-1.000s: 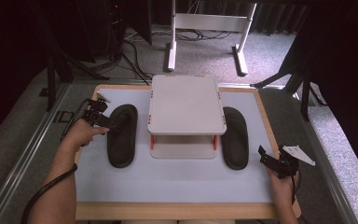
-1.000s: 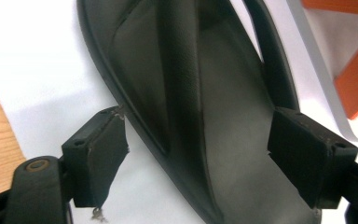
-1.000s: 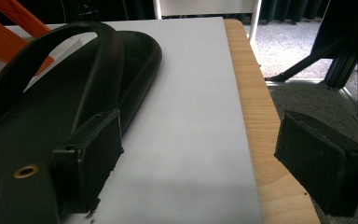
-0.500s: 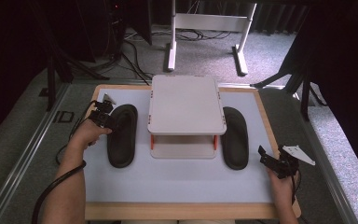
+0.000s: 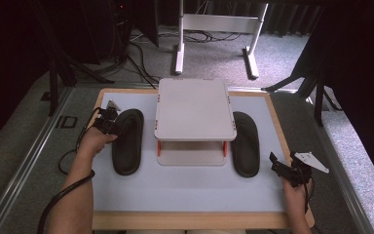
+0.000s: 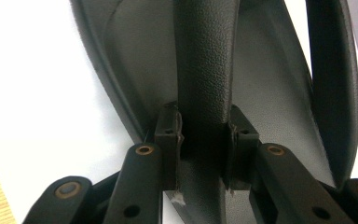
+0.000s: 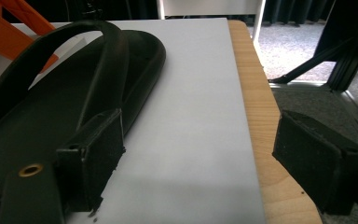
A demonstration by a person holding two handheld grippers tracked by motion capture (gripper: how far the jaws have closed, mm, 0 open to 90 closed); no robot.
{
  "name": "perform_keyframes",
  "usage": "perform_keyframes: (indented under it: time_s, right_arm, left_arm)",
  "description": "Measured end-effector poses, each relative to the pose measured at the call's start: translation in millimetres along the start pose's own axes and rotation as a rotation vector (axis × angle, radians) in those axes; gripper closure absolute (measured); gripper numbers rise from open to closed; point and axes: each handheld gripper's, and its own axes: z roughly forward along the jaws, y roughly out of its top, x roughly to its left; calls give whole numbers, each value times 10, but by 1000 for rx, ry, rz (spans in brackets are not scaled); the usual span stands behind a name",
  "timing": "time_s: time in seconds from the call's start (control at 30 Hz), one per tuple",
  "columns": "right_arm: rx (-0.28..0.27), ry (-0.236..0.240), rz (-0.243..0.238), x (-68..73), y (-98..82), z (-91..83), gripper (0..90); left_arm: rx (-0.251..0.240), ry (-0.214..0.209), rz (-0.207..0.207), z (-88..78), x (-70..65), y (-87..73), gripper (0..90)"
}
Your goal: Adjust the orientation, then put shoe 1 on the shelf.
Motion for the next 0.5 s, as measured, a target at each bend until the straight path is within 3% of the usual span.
perform_keyframes:
  time_s: [0.17, 0.5]
  right_arm:
    - [-6, 4, 11, -8, -3, -9, 142]
    - [-12, 8, 8, -8, -5, -12, 141]
  left_arm:
    - [-29, 15, -27, -80, 34, -34, 733]
    - [-83, 3, -39, -550, 75, -105, 740]
